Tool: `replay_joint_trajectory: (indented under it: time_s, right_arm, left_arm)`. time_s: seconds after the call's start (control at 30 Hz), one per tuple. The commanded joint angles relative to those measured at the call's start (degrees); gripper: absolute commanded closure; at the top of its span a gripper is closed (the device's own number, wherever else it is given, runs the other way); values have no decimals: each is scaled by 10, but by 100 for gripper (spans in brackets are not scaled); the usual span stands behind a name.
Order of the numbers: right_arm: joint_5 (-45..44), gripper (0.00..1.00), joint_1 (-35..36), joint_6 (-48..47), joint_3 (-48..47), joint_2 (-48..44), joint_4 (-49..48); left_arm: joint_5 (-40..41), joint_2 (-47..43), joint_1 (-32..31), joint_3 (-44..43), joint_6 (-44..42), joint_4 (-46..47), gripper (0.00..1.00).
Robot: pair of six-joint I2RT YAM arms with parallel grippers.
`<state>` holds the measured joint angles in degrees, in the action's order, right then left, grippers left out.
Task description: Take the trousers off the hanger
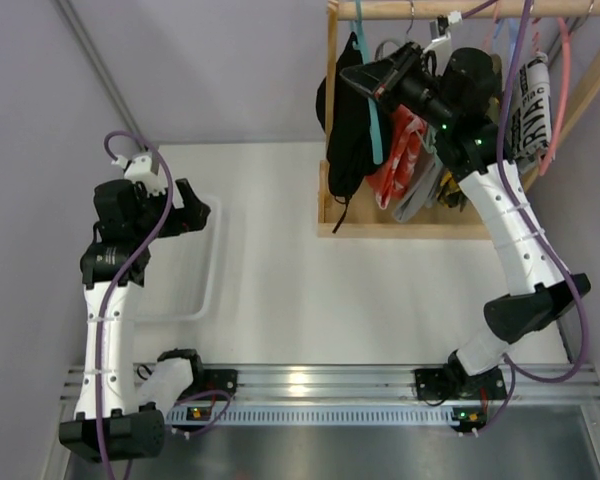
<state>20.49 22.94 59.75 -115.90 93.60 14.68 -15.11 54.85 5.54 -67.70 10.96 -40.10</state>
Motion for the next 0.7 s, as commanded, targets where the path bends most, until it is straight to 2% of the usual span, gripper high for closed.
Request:
replay_joint_trajectory:
  time_s: [0.0,0.17,0.33,0.43,0.53,0.67]
  right_arm:
    - [34,100,-7,3,23,-90,-135]
    - [51,100,-7,20,129,-156,-133]
    - [62,100,-8,28,212,-212,-141]
    - [68,100,-9,27,254,-247,-142]
    - [69,100,-9,35,304,-280,-128]
    - [62,100,-9,46,371,-324,-120]
  left_arm:
    - [-59,-24,3,-7,-34,63,1]
    - [-199,-53,3,-3,-168,73,1]
    - [-317,-58,1,5,-203,75,1]
    - [-339,-69,1,12,-208,89,1]
    - [-338,-89,0,27,-191,141,1]
    - [-331,-73,-20,14,-197,153,1]
